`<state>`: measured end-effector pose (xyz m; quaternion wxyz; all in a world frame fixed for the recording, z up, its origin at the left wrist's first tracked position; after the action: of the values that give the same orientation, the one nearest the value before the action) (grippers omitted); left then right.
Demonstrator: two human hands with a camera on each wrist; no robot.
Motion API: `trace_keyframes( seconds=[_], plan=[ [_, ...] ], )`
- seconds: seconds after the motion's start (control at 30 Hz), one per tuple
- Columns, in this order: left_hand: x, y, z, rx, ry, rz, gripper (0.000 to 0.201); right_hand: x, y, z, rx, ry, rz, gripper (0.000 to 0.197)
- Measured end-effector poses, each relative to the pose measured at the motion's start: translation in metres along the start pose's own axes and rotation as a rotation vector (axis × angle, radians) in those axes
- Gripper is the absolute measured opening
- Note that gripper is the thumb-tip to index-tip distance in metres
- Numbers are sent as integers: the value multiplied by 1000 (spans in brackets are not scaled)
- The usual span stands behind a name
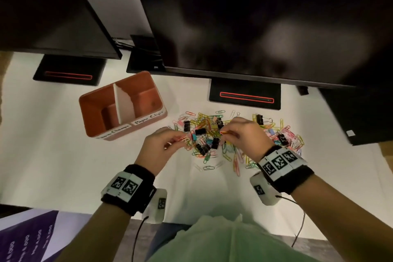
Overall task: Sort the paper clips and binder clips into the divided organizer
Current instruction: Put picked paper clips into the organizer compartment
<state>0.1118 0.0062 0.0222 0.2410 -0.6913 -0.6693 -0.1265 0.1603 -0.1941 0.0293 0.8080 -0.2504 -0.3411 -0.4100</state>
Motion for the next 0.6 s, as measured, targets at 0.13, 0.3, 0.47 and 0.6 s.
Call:
trace_keyframes(
  seconds=[0.13,0.3,0.47,0.6],
  plan=[
    [37,8,-5,46,-69,-23,25,5,32,43,80,33,-41,19],
    [115,28,-10,41,-97,-226,22,-9,104,121,213,118,-67,20],
    [146,59,18,133,18,-249,19,-42,164,155,187,98,16,28],
    [140,60,21,90,254,-207,36,-44,160,134,110,134,19,39]
  ],
)
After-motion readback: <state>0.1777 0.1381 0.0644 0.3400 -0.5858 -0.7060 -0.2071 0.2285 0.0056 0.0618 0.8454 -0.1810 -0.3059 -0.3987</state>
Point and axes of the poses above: each hand's wrist, its own y-axis towards the middle knuckle, its own x-axis out of the back of the hand, z = x × y, the point moved 9 cm from there along y, towards the middle knuckle, and after that the axes turned 2 degrees about x, right-handed, at the moved point
